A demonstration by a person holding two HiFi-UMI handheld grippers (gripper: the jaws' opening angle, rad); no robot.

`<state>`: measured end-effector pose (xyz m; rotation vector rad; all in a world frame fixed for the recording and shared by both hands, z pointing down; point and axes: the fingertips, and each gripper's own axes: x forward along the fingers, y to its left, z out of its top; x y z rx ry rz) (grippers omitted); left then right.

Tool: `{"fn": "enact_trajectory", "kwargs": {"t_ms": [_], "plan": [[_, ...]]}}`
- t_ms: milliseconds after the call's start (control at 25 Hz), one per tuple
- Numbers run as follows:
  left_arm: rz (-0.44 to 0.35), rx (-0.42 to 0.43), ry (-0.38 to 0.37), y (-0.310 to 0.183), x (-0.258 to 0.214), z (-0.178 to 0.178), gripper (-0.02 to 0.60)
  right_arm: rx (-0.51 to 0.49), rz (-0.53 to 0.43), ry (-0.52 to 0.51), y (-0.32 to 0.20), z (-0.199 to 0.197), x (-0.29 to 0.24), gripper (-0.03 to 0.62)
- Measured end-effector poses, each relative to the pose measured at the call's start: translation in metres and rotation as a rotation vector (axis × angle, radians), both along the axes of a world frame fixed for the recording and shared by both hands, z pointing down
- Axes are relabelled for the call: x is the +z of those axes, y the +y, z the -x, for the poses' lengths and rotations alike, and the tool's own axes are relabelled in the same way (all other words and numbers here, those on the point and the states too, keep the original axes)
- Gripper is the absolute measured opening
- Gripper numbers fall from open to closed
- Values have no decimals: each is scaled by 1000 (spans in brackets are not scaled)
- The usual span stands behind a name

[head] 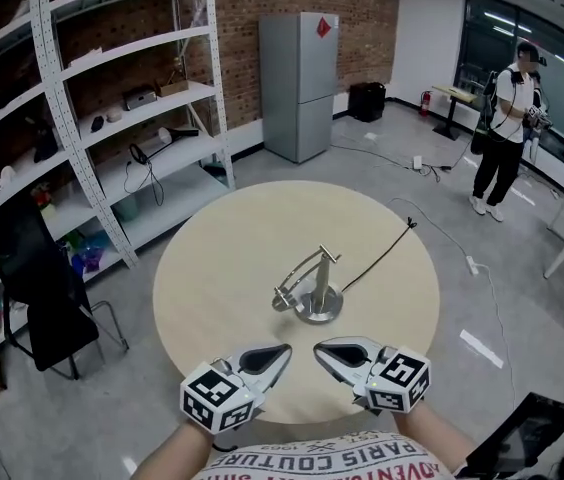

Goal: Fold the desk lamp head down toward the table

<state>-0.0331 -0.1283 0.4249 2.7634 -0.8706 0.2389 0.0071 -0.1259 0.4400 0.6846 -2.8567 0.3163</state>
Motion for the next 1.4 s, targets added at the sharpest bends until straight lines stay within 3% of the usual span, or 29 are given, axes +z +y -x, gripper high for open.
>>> {"fn": "enact_trajectory", "kwargs": {"t_ms": [400,760,1400], "plan": [[-1,-32,-37,11,-9,-10,0,-21,10,4,12,-12,-6,2],[-21,3,-42,16,-18,-27,0,-6,-16,1,14,-22,-19,2],[-37,36,-52,16,-17,-19,0,29,-49,-2,12,-14,-25,2]]}}
